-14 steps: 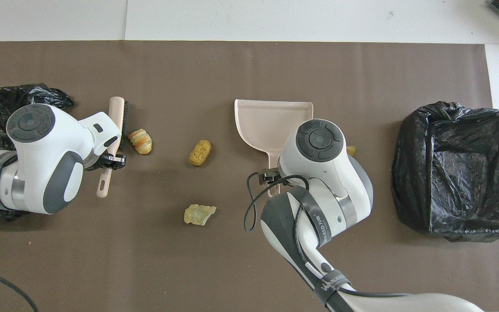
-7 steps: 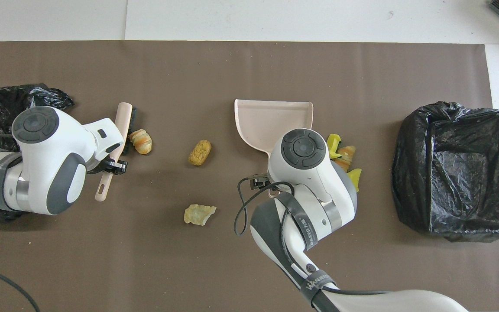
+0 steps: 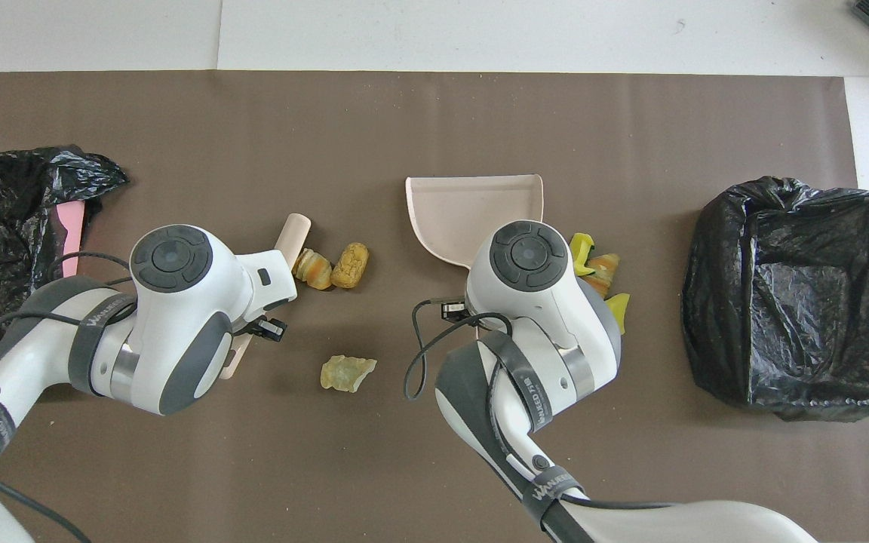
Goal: Sweep and dump trash in bin
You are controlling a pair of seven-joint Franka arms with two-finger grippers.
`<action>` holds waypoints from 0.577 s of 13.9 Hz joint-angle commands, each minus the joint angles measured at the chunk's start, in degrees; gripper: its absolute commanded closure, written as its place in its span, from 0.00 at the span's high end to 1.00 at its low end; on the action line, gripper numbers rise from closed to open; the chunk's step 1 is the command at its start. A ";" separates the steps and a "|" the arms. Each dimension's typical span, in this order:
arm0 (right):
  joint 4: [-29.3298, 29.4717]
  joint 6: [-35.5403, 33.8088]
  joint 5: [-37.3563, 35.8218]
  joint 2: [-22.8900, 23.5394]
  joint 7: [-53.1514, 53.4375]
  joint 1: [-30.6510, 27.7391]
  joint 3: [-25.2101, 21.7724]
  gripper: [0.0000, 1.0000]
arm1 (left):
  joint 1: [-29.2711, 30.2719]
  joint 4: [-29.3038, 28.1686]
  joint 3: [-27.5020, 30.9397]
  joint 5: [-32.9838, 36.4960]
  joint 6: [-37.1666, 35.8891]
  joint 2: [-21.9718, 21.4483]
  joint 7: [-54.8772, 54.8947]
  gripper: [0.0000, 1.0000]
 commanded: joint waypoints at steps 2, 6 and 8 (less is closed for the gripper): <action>0.93 1.13 -0.24 0.89 1.32 -0.01 0.11 0.00 | -3.42 -1.69 0.80 0.04 -5.29 -2.74 6.94 0.00; 2.42 -0.27 1.14 -1.04 -23.63 -3.33 0.11 0.00 | -3.43 0.77 1.32 -2.51 -8.11 -3.97 12.13 0.00; 1.73 -2.11 1.24 -3.41 -38.61 -6.32 0.02 0.00 | -1.25 1.39 1.50 -2.51 -9.87 -5.38 12.15 0.00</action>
